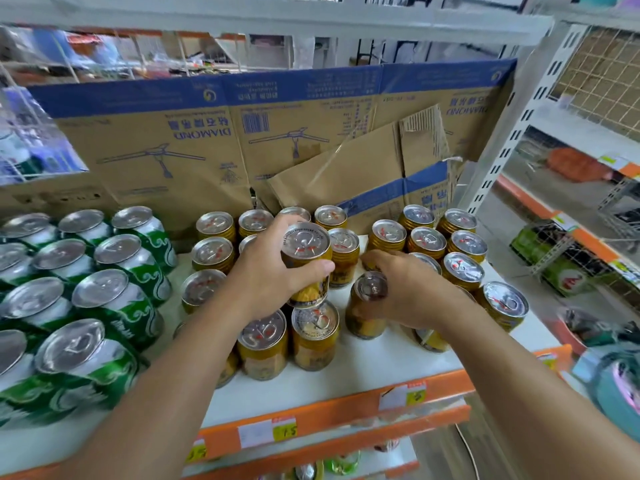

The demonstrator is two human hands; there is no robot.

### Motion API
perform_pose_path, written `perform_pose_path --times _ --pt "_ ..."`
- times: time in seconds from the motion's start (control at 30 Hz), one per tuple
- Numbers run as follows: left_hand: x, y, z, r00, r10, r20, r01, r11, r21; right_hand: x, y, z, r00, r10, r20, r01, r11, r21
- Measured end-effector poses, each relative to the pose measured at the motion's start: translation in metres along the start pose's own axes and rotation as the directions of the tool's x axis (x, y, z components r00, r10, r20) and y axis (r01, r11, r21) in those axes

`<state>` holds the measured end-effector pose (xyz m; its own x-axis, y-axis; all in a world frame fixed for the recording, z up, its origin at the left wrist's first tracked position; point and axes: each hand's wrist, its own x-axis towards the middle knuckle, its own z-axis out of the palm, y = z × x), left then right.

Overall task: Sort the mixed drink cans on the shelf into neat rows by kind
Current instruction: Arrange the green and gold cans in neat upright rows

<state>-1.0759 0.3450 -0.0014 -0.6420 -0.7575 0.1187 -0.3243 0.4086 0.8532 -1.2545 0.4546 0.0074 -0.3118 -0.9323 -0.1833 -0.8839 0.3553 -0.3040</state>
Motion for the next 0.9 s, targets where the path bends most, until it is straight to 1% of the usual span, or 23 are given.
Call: perform_pose_path --times 0.07,0.1,0.27,0.4,0.5,0.6,0.73,0.8,0.9 --pt "-0.001 0.0 0.0 1.0 0.002 0.001 -0.002 1.0 0.004 0.0 -0.003 0.003 0.998 0.054 -0.043 -0.058 0.995 -0.083" --pt "-0.001 0.0 0.0 1.0 0.004 0.003 -0.004 1.0 0.01 0.001 -0.003 0.004 0.997 0.064 -0.05 -0.068 0.993 -0.095" --pt "-0.001 0.001 0.0 1.0 0.002 0.015 -0.003 1.0 0.021 0.004 -0.003 0.0 0.999 0.021 -0.03 -0.02 0.999 0.026" --pt "-0.002 0.0 -0.001 1.0 0.006 0.017 -0.007 1.0 0.024 0.009 -0.008 0.001 1.0 -0.02 0.006 0.02 0.999 0.038" --pt "-0.002 0.0 -0.002 1.0 0.008 0.012 -0.008 1.0 0.014 0.012 -0.008 0.001 0.999 0.016 -0.037 -0.016 1.0 0.023" --pt "-0.003 0.001 -0.008 0.999 0.043 -0.033 -0.043 0.999 0.009 0.015 -0.008 0.002 0.996 0.04 -0.084 -0.036 0.998 0.042" --pt "-0.008 0.005 -0.023 0.996 0.049 -0.081 -0.055 0.996 -0.068 0.02 -0.01 0.005 0.99 0.03 -0.141 -0.016 0.995 0.102" --pt "-0.009 0.006 -0.029 0.995 0.047 -0.087 -0.055 0.993 -0.1 0.024 -0.012 0.007 0.989 0.01 -0.144 0.004 0.995 0.097" --pt "-0.013 0.005 -0.035 0.994 0.04 -0.098 -0.05 0.994 -0.101 0.029 -0.016 0.009 0.991 -0.007 -0.134 0.018 0.997 0.081"
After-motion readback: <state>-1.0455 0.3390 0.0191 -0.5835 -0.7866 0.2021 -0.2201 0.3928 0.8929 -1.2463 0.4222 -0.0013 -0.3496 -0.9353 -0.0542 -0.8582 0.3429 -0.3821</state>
